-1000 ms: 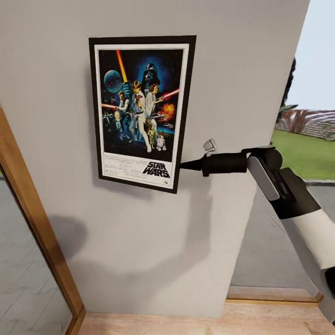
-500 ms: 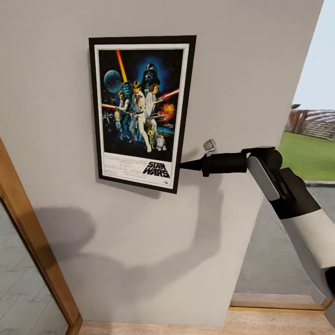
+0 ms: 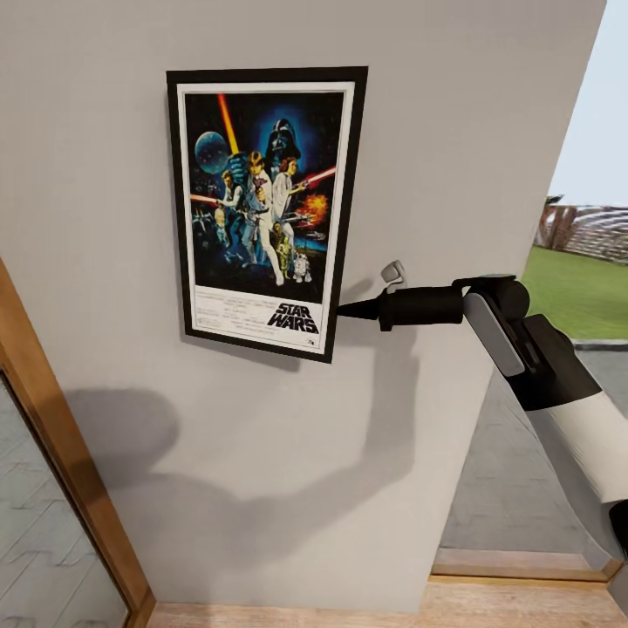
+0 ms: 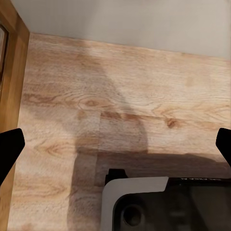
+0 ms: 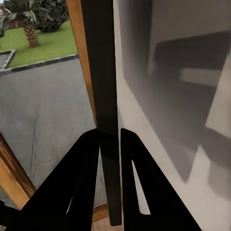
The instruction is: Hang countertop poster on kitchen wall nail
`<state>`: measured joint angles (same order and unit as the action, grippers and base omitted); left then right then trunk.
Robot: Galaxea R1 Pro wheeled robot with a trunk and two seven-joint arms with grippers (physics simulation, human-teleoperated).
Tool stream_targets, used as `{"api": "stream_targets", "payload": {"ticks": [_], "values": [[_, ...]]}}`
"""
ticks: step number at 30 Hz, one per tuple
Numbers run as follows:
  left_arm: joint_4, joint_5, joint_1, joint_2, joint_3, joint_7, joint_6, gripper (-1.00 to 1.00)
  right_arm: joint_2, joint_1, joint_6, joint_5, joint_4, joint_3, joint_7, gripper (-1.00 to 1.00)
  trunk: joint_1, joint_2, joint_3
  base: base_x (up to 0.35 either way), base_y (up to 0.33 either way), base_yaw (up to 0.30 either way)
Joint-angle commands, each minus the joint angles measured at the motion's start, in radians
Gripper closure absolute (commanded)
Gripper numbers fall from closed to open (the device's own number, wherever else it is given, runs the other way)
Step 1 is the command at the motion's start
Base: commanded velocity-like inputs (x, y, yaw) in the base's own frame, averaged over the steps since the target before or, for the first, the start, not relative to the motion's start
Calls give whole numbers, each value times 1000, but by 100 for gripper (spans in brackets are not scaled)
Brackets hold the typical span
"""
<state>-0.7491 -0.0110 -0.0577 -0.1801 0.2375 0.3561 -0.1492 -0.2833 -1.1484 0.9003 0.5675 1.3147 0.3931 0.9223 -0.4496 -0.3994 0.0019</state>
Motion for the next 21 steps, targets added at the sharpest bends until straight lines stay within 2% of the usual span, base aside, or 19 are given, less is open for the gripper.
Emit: {"api": "stream_targets", "payload": {"ticks": [1,21], "values": [[-3,-1,-1,1,3,6,-9,-100,-1,-1,5,5,0,1,0,100,0,-1,0,0,0,0],[-3,-1,-1,1,3,6,-9,-100,-2,-1,5,5,0,1,0,100,0,-1,0,0,0,0]]}}
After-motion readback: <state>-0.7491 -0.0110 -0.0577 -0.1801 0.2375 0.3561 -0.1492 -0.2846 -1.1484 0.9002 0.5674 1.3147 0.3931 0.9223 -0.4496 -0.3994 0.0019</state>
